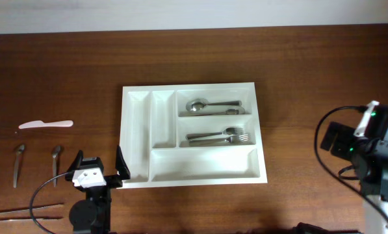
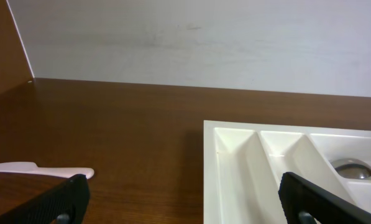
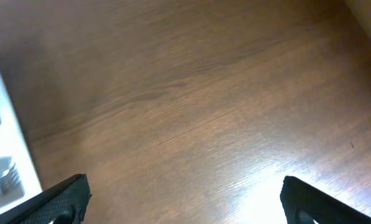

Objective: Pack container
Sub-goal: 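Open the right gripper and withdraw it to the lower right, then move the left gripper over the small silver spoon on the left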

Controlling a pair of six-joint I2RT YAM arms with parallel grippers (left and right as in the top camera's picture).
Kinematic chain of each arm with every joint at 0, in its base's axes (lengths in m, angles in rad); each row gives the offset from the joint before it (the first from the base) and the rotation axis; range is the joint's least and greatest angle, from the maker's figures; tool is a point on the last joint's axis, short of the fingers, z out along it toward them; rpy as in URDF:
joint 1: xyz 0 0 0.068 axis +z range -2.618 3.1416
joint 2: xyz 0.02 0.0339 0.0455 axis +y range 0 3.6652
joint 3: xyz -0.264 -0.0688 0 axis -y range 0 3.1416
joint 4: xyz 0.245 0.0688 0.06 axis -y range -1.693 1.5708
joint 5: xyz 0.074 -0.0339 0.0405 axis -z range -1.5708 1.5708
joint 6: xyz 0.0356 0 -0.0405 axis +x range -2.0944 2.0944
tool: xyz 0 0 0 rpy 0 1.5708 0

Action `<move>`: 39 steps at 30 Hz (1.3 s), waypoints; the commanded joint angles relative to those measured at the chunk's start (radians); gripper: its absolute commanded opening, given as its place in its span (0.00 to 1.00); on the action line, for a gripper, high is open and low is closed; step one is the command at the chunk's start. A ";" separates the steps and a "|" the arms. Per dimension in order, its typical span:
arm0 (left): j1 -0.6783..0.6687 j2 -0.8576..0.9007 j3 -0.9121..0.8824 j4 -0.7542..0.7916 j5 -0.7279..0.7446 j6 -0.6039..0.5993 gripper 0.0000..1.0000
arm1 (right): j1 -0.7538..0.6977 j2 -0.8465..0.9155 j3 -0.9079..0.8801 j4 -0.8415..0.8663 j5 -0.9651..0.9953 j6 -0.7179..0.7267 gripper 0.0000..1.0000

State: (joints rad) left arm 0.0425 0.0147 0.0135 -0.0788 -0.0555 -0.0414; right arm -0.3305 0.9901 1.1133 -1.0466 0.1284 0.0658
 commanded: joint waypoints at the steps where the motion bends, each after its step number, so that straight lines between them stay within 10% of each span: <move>1: 0.007 -0.009 -0.004 -0.001 0.008 0.019 0.99 | -0.124 0.016 -0.003 0.032 -0.073 -0.014 0.99; 11: 0.007 -0.009 -0.004 -0.001 0.008 0.019 0.99 | -0.421 0.072 -0.003 0.075 -0.144 0.029 0.99; 39: 0.007 -0.006 0.050 -0.014 0.027 -0.051 0.99 | -0.432 0.303 -0.003 0.101 -0.140 0.027 0.99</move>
State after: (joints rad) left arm 0.0425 0.0147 0.0151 -0.0811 -0.0391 -0.0658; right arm -0.7544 1.2888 1.1122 -0.9485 -0.0021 0.0830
